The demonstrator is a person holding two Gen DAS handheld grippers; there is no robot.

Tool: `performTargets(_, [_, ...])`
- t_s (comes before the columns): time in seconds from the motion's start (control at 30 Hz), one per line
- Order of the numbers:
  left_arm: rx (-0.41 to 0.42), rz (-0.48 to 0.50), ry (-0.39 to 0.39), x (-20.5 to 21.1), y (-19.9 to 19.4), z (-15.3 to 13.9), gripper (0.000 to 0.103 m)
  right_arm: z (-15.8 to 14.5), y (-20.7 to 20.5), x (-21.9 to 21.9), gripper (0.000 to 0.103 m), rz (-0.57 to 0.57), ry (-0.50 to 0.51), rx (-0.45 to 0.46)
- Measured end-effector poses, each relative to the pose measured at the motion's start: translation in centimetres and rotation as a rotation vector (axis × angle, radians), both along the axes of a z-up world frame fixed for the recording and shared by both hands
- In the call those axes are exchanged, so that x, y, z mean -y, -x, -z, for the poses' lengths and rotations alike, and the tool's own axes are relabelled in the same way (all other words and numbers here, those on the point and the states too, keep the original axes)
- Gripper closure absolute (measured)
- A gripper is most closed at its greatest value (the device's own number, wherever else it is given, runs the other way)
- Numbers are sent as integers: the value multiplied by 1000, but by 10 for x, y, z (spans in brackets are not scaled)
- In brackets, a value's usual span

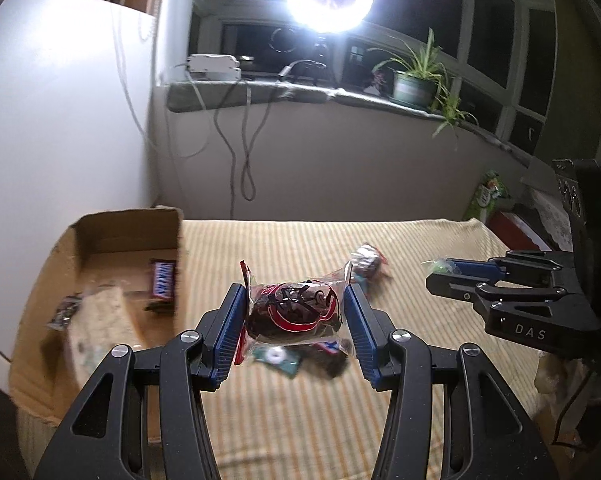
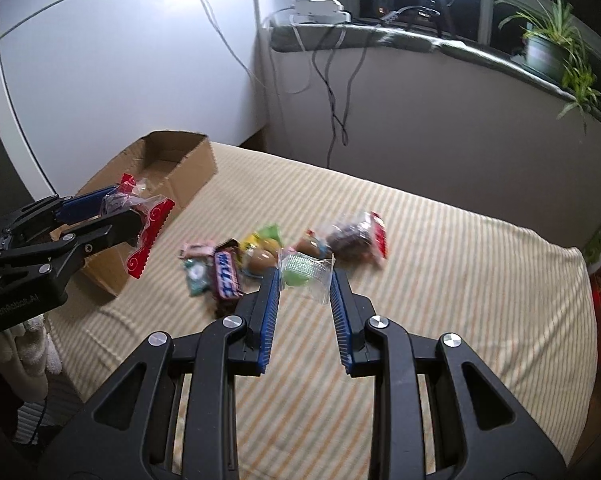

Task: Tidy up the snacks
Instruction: 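Carry the candy bag with the left tool and green packet with the right over the box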

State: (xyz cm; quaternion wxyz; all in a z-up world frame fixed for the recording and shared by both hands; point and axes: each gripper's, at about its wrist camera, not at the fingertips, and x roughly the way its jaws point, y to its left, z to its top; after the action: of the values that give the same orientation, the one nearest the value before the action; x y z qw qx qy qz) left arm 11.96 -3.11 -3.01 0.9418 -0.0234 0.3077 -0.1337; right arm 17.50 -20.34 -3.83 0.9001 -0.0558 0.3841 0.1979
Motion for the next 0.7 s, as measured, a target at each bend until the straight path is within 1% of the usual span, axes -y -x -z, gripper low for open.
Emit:
performTargets(0.47, [6,-127,6,-66,9,1,54,-8,-16,-77,76,-121,8,9])
performTargets(0.7, [-3,-192,3,-100,10,5,54,-7,-30,-118,76,-181,18,7])
